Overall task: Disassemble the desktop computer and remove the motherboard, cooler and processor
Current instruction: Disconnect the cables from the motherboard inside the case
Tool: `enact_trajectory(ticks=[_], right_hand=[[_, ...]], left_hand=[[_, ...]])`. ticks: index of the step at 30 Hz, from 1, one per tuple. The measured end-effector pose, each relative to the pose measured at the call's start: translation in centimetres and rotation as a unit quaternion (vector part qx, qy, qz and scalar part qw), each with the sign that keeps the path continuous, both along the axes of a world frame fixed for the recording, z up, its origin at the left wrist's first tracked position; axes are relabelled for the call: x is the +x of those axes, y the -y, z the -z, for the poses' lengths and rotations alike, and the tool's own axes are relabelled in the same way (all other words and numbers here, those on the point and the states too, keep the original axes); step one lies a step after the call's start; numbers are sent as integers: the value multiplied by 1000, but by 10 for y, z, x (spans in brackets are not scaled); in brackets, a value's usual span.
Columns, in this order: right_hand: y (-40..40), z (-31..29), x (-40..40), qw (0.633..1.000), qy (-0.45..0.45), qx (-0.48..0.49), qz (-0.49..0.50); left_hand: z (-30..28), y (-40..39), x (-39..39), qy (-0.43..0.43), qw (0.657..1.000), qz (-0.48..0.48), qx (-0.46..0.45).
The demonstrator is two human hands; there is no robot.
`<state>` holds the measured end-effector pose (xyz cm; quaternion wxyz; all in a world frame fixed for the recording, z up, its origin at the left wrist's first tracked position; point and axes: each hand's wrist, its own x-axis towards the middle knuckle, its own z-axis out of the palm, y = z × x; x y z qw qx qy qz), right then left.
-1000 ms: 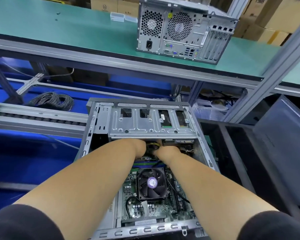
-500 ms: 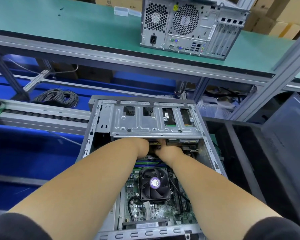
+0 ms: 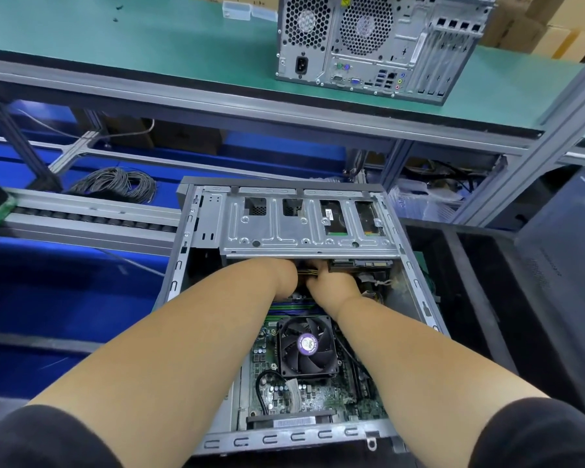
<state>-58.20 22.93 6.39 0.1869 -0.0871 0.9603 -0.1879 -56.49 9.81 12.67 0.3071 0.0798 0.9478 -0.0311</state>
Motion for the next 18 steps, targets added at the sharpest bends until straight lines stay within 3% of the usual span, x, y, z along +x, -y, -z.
enact_trajectory(ticks=[7,12,18], right_hand=[[-3,-3,-4,996,39,72,-37],[-10,-9,-3,975,-24,204,-82],[-15,-12,-6,960,-12,272,-67]], left_hand=[[1,0,-2,13,1000,-1,-3],[6,2,-3,40,999,-8,0],[0,-1,2,57,998,15,0]])
